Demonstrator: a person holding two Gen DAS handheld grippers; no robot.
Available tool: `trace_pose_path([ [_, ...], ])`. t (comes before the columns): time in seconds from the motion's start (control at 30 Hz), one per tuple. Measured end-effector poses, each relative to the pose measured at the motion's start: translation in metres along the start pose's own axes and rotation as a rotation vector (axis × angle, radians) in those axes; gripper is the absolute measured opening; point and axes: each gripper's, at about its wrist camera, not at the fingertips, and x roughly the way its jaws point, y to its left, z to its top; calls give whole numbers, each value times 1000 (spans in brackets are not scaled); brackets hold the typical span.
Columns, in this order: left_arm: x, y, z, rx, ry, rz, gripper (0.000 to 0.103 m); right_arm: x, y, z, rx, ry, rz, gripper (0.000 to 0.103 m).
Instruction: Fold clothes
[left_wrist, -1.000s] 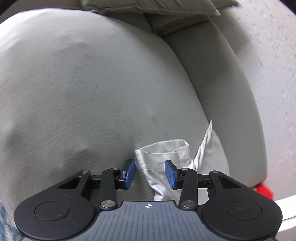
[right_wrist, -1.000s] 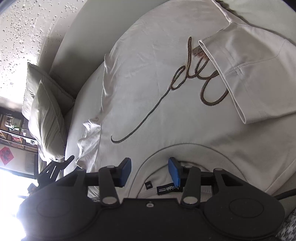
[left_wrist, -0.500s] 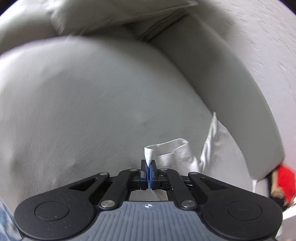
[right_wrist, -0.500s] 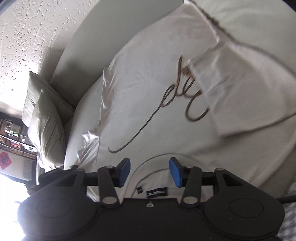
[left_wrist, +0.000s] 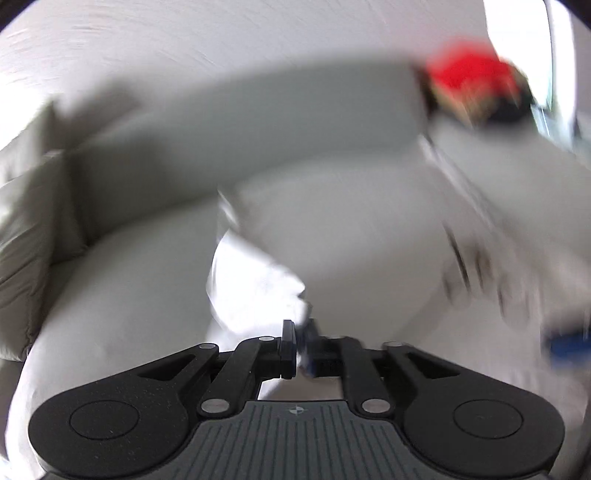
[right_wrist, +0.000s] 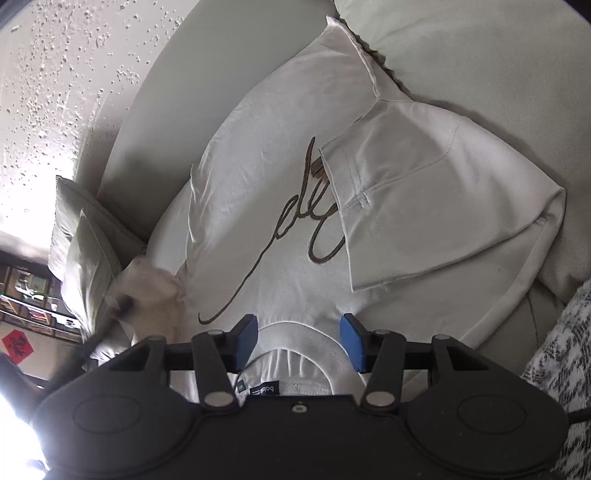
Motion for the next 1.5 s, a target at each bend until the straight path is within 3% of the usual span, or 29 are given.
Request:
trace_pose_path([
  [0.1,-4,-11,-26,8,96,-37,18,-3,-1,0,-6,5,8,54],
  [0.17,-15,8,-27,-62,90,-81,31,-4,-2,1,-9,8,13,56],
  [0.3,-50,49,-34,-295,60,-63,36,-5,-4,0,-2,9,18,56],
  [0.37,-52,87,-42,-492,64,-64,39,-5,-2,-1,-7,10,13,57],
  [0.5,-26,140,-66,-810,142,-77,37,-6,0,-4,-14,8,5,58],
  [0.73,19,157,-83,-1049,207,-283,35,-8,4,-8,-18,8,-10,59],
  [0.87,38,158,-90,-1175,219,-364,23,-7,4,-9,-19,7,-14,60],
  [0.97,39,154,-90,-1186,235,-338,5,-7,4,-9,-15,8,-14,60],
  [1.03,33,147,-87,-1150,236,-291,3,-7,4,-8,-14,9,-13,60],
  [1.2,14,120,-65,-949,241,-157,4,-5,6,-7,-27,15,-20,62],
  [1.3,3,108,-47,-848,215,-127,4,-6,10,-8,-48,19,-30,63],
  [1.37,-3,107,-34,-801,160,-120,12,-8,12,-9,-62,19,-39,63],
  [1.5,10,106,-1,-746,80,-142,13,-9,23,-6,-106,-1,-28,61],
])
